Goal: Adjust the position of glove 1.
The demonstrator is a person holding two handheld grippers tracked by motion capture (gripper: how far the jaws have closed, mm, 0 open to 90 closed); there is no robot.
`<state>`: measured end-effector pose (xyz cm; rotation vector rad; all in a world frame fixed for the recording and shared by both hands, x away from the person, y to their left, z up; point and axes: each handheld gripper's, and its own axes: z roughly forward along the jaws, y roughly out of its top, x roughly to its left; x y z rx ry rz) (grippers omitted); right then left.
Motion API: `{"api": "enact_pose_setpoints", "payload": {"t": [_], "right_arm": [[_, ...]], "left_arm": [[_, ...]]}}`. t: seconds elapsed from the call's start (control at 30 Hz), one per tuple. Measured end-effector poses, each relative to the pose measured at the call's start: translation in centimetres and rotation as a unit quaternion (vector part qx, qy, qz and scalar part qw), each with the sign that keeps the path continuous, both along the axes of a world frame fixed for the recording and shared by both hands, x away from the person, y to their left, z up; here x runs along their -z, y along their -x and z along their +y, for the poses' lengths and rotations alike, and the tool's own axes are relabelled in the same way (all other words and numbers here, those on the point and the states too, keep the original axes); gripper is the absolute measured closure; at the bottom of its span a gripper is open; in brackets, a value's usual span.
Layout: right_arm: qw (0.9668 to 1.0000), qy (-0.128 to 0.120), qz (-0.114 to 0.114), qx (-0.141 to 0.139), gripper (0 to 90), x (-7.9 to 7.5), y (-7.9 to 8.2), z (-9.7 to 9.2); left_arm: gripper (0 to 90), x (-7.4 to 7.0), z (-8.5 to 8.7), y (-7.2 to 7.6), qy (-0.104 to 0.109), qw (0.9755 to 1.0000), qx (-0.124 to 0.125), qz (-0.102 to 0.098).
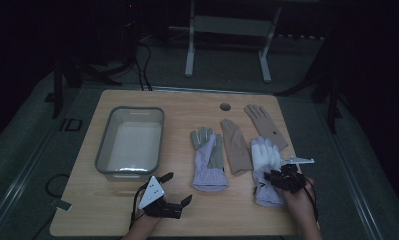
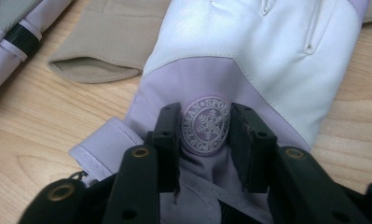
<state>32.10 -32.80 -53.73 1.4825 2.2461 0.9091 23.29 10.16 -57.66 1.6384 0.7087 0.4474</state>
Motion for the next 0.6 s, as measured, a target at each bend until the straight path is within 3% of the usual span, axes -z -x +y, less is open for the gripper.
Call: {"api": "enact_pose_setpoints", "payload": {"t": [0.2, 0.4, 0.6], "right_arm": [[0.9991, -0.031, 0.010, 0.025, 77.0, -0.8, 0.4, -0.7], [0.9971, -0.057, 0.007, 0.051, 77.5, -1.9, 1.2, -1.6], [0.9967, -0.063, -0.019, 0.047, 77.8, -4.0, 2.3, -1.8]], "left_arm": [[1.9, 0.0, 0.0, 0.0, 0.001, 1.0000, 0.000, -0.001], [1.9, 0.0, 0.0, 0.0, 0.002, 1.0000, 0.000, -0.001], [1.9, 0.0, 0.0, 0.0, 0.002, 1.0000, -0.001, 0.001]]}}
